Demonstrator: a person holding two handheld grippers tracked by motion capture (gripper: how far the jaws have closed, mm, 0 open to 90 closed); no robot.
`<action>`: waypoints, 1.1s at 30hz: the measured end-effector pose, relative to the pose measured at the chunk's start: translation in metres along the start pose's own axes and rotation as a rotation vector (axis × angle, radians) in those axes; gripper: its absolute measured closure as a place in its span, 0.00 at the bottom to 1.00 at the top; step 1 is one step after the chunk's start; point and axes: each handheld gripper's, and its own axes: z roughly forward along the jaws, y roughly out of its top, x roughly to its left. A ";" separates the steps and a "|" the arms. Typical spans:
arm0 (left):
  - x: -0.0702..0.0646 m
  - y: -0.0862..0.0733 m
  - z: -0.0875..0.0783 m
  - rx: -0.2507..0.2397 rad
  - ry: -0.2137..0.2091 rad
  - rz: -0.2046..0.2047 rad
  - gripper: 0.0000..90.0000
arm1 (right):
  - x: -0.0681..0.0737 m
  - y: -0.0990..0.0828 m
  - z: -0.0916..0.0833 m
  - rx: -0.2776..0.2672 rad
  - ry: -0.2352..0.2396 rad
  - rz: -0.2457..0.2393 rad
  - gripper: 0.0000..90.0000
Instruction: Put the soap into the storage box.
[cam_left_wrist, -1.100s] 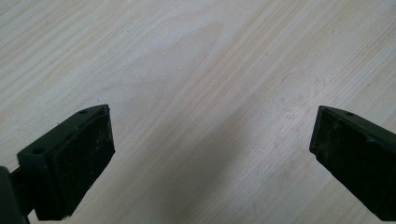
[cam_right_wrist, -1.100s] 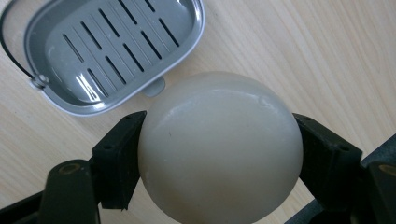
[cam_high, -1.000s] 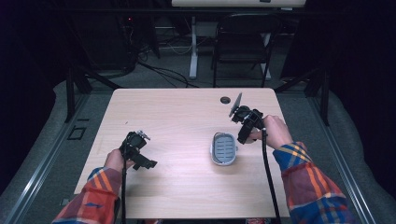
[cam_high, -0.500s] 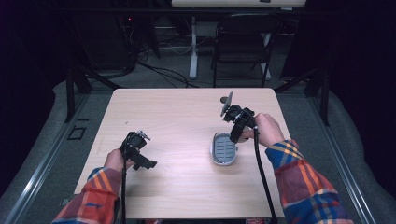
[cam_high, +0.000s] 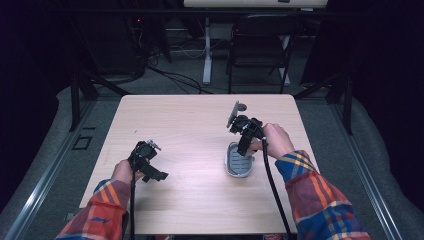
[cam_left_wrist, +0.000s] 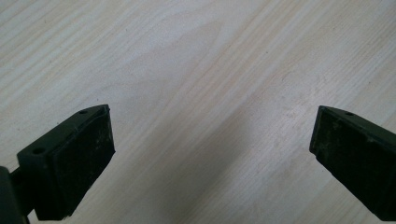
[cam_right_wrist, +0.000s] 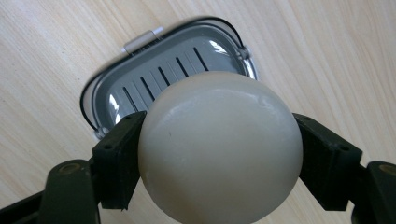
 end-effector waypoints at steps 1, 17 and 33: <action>0.000 0.000 0.000 0.001 0.001 0.000 0.00 | 0.001 0.001 0.000 0.005 0.003 -0.002 0.26; 0.000 0.000 0.000 0.003 0.002 0.001 0.00 | 0.011 0.010 0.016 0.009 0.037 -0.021 0.26; 0.000 0.000 0.000 0.002 0.000 0.002 0.00 | 0.013 0.013 0.032 0.036 0.059 -0.026 0.26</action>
